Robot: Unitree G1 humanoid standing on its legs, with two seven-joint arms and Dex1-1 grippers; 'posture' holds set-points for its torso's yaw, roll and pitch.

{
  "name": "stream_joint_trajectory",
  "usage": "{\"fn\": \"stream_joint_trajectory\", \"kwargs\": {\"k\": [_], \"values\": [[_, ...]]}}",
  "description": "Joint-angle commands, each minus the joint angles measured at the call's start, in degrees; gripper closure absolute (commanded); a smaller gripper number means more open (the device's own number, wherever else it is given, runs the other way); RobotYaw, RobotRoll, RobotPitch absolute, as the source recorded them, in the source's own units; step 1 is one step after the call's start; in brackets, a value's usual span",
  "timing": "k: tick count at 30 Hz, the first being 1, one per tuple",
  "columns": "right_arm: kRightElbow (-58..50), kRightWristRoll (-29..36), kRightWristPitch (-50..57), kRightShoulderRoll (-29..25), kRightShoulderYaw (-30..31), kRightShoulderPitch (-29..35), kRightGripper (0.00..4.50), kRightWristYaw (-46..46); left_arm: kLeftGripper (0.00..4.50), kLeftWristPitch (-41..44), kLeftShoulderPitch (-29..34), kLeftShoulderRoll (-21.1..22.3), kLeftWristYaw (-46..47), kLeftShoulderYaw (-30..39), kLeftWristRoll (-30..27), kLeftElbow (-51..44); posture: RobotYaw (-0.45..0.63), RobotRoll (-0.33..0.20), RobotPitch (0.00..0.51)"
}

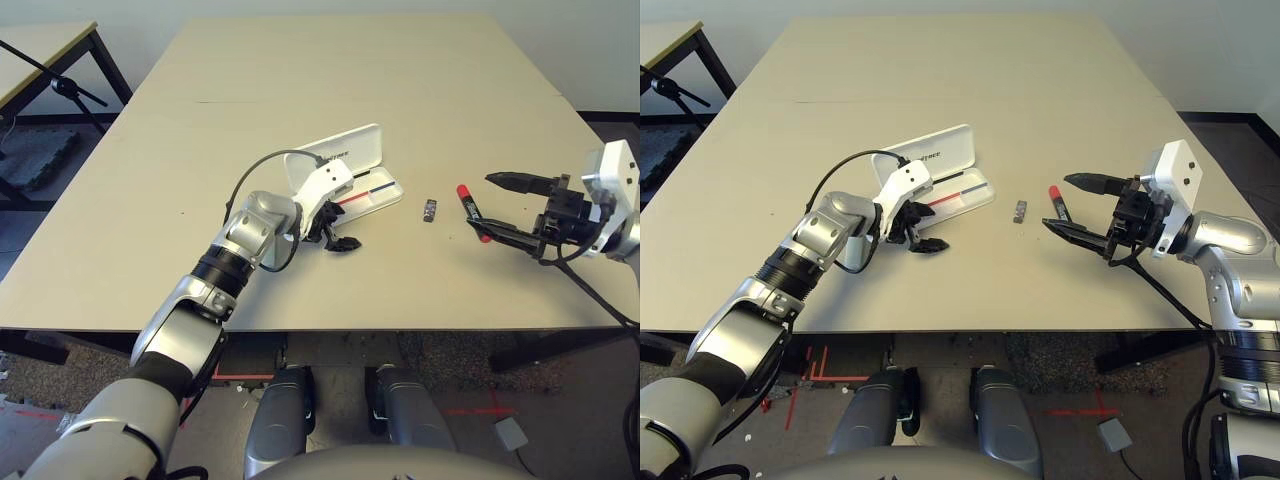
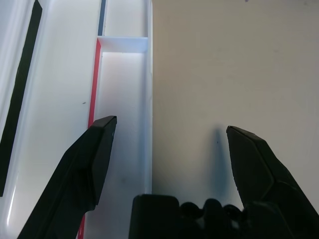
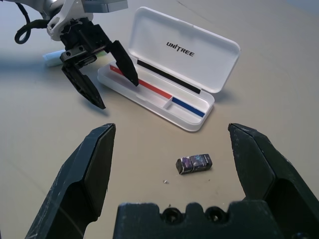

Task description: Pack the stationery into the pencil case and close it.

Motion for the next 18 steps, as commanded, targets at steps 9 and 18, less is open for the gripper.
{"fn": "stream_joint_trajectory", "kwargs": {"k": [9, 18], "values": [[0.16, 0.07, -0.82, 0.25, -0.76, -0.19, 0.00, -1.18, 3.02, 0.00, -0.53, -0.24, -1.66, -0.81, 2.20, 2.65, 0.10, 0.000, 0.085], [0.43, 0.52, -0.74, -0.24, -1.41, 0.62, 0.00, -0.94, 4.48, -6.03, -0.48, 0.71, -3.09, -1.04, 3.97, 2.25, 0.10, 0.000, 0.084]]}}
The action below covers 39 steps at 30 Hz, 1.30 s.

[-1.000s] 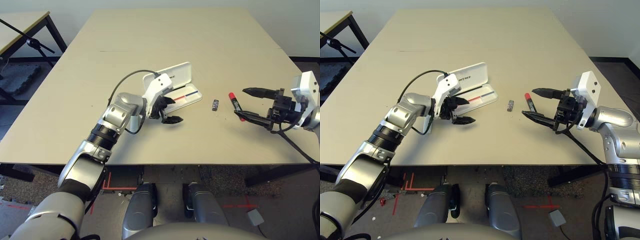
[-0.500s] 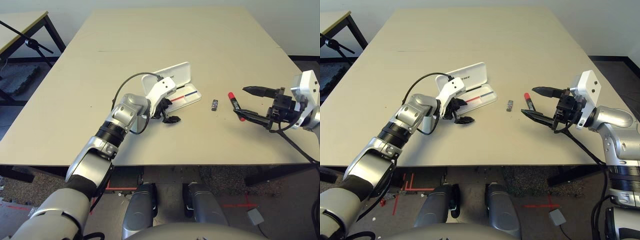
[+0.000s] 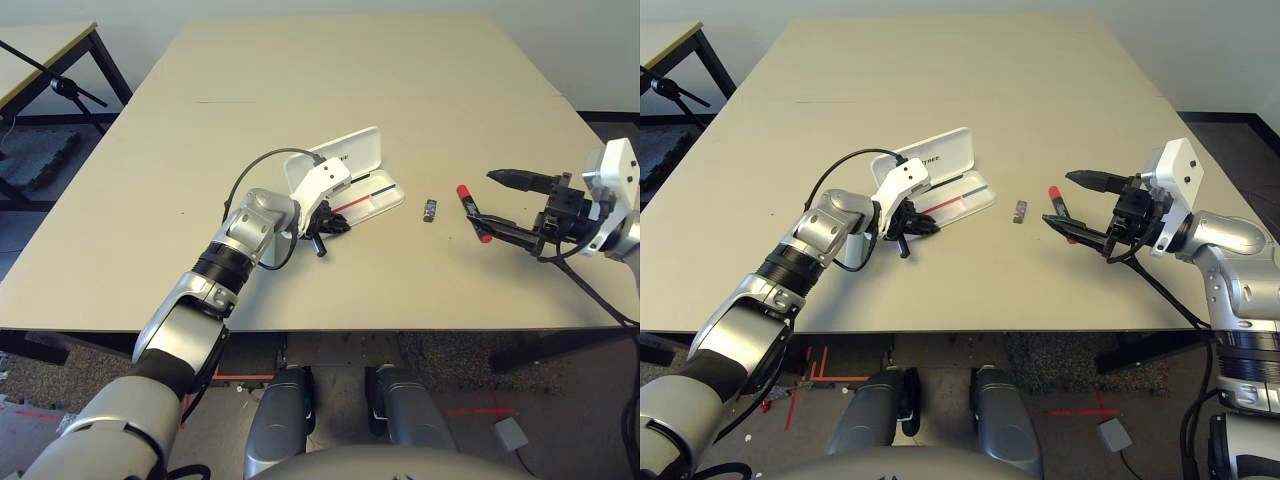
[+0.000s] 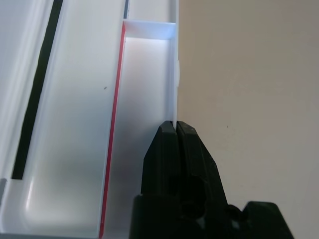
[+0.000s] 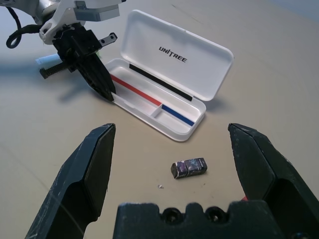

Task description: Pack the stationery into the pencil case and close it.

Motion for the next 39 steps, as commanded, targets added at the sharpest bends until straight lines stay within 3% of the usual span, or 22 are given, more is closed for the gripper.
{"fn": "stream_joint_trajectory", "kwargs": {"k": [1, 18, 25, 37, 39], "values": [[-0.14, 0.86, -0.06, -0.68, -1.54, 1.17, 0.00, 0.91, 4.48, -3.27, -0.03, 0.86, -2.24, -0.63, 0.74, -0.64, 0.10, 0.000, 0.084], [-3.83, 6.01, 7.30, -5.77, -3.80, 7.26, 0.00, 6.95, 4.48, -5.89, 7.85, 8.65, -17.23, -0.86, -3.29, -16.19, 0.10, 0.000, 0.087], [-4.22, 6.40, 8.24, -5.95, -3.41, 7.48, 0.00, 7.40, 4.48, -5.32, 10.03, 8.22, -18.33, -1.15, -4.19, -18.89, 0.10, 0.000, 0.086], [-4.36, 5.89, 8.00, -5.30, -2.95, 7.10, 0.00, 6.76, 4.48, -7.57, 10.91, 7.25, -16.03, -1.64, -2.86, -15.21, 0.10, 0.000, 0.076], [-4.30, 5.73, 7.84, -5.26, -2.92, 7.08, 0.00, 6.66, 4.00, -7.45, 11.04, 7.41, -15.60, -1.91, -2.43, -14.95, 0.10, 0.000, 0.075]]}}
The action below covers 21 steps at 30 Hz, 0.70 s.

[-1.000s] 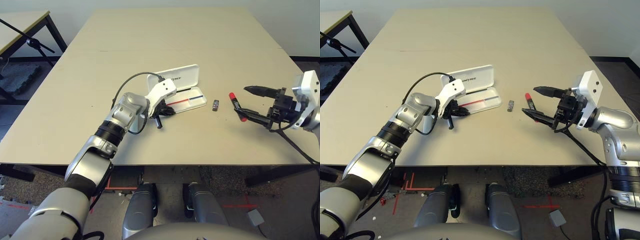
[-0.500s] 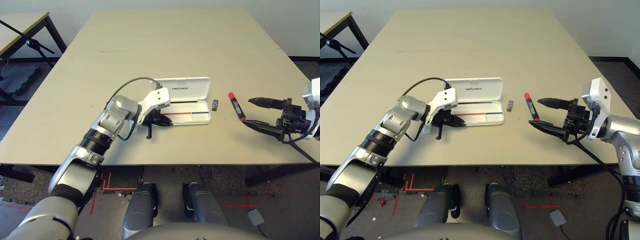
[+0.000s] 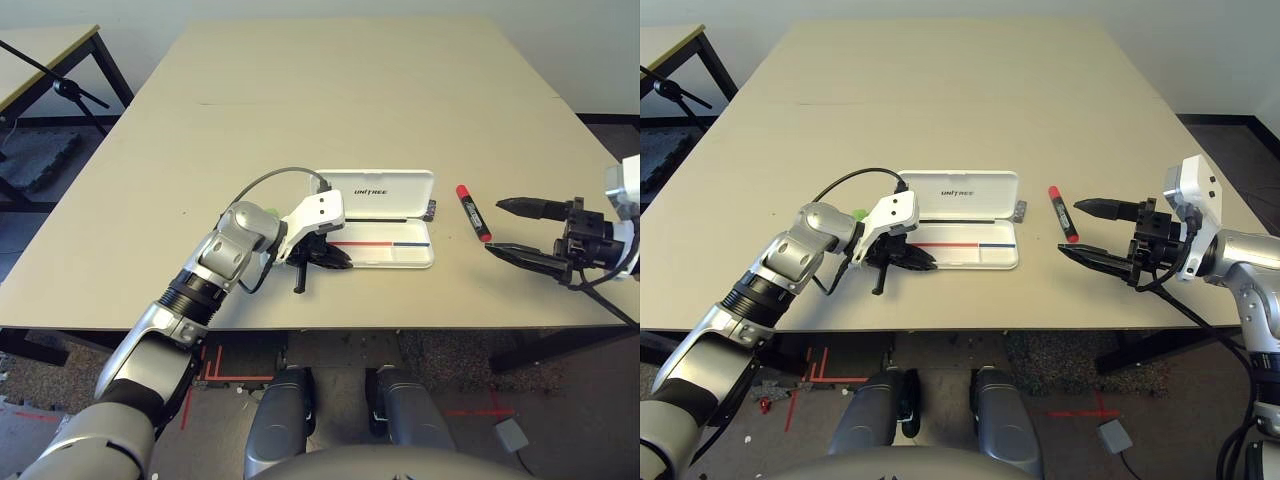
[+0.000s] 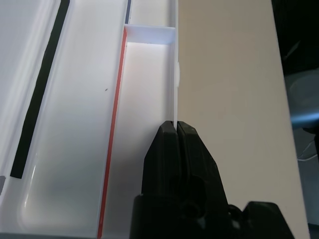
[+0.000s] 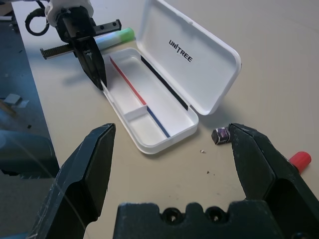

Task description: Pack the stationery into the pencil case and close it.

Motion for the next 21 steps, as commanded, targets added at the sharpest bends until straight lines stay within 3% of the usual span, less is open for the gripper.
{"fn": "stream_joint_trajectory", "kwargs": {"k": [1, 8, 11, 16, 21], "values": [[-0.41, 0.03, 0.10, 0.29, -0.38, 0.10, 0.00, -0.22, 3.77, -1.01, 0.76, 0.06, 0.62, -0.88, 0.90, 0.85, 0.10, 0.000, 0.073], [0.76, -0.16, 2.06, -0.07, -0.74, -0.72, 0.00, -2.21, 1.12, -1.53, 1.96, 0.38, 0.51, -0.39, 0.14, -0.57, 0.10, 0.000, 0.072], [1.77, -0.69, 5.71, 0.72, -1.54, -2.40, 0.00, -8.40, 0.01, 1.39, 2.77, 1.46, -0.15, 0.75, -1.41, -3.57, 0.11, 0.000, 0.077], [0.40, -1.92, 14.47, 1.38, -1.77, -4.01, 0.00, -20.41, 0.01, 11.77, 4.41, 5.41, -2.84, 3.27, -7.11, -11.70, 0.11, 0.000, 0.081], [-0.89, -0.41, 30.24, 4.95, -1.68, -9.91, 0.00, -34.00, 0.01, 21.11, 5.26, 9.17, -3.69, 8.29, -14.93, -19.88, 0.11, 0.000, 0.085]]}}
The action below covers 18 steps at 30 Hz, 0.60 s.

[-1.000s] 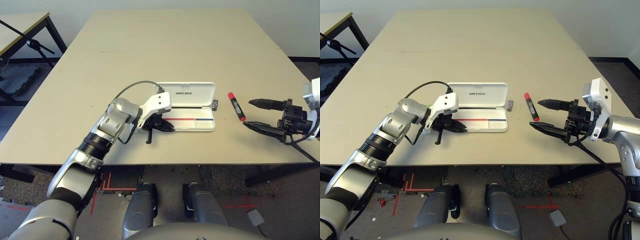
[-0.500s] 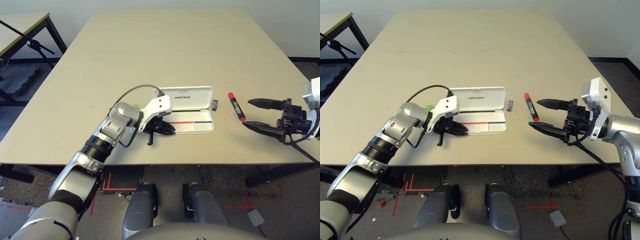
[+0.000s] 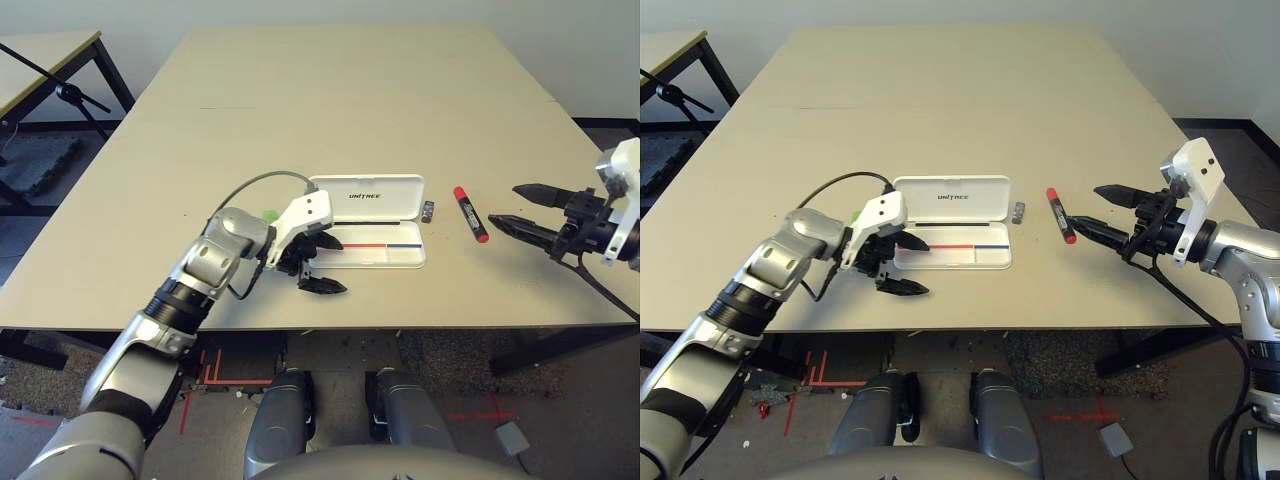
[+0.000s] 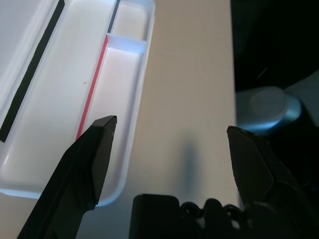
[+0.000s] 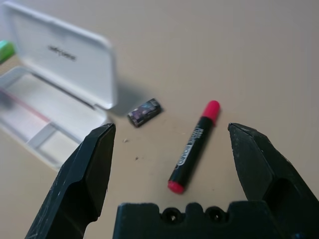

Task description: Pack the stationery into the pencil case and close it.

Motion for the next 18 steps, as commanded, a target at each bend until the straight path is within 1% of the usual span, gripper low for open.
{"fn": "stream_joint_trajectory", "kwargs": {"k": [1, 3, 6, 9, 14, 18], "values": [[-1.53, 0.32, 10.53, 1.79, -0.21, -3.96, 0.00, -8.59, 0.01, 5.84, 0.26, 2.33, -0.47, 3.31, -5.20, -5.30, 0.12, 0.000, 0.087], [-0.74, -0.72, 14.37, 2.70, 0.76, -6.35, 0.00, -11.71, 0.01, 7.51, 0.15, 3.21, 0.17, 4.31, -6.75, -6.31, 0.12, 0.000, 0.087], [3.94, -4.04, 20.57, 4.09, 4.92, -11.86, 0.00, -16.03, 0.01, 7.84, -0.38, 4.27, 1.44, 6.62, -7.86, -5.55, 0.13, 0.000, 0.090], [8.88, -5.98, 24.55, 6.13, 5.94, -16.27, 0.00, -19.51, 0.01, 6.89, -0.34, 5.69, 1.81, 7.89, -8.07, -4.21, 0.16, 0.000, 0.098], [16.19, -7.86, 26.55, 9.11, 6.44, -20.78, 0.00, -21.29, 0.01, 6.22, 0.99, 8.57, 1.50, 9.48, -8.66, -3.43, 0.18, 0.000, 0.106], [21.43, -9.77, 25.89, 10.49, 7.83, -22.83, 0.00, -20.76, 0.01, 6.59, 2.24, 9.78, 2.37, 10.40, -9.66, -4.16, 0.21, 0.000, 0.113]]}}
